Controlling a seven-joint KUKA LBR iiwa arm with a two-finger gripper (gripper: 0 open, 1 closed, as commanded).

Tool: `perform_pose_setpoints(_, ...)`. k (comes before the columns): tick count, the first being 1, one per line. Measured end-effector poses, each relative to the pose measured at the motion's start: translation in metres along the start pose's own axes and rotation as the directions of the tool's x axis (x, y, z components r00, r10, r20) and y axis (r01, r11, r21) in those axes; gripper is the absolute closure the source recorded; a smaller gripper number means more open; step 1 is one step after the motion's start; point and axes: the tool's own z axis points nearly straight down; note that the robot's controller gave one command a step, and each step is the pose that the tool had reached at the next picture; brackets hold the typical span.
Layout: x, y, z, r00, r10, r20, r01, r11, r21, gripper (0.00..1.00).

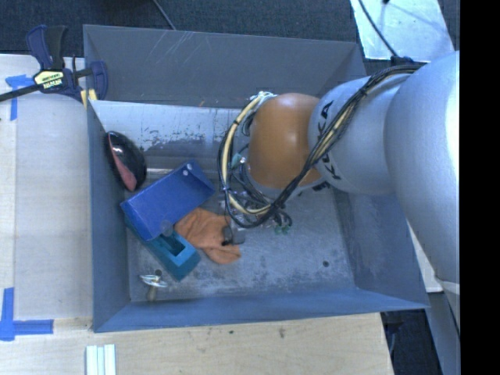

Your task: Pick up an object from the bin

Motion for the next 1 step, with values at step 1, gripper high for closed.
perform_pose_setpoints(1, 0.0048, 0.0024, -0.0010, 0.999, -0.036, 0.005, 0.036, 0.999, 0.002, 1.00)
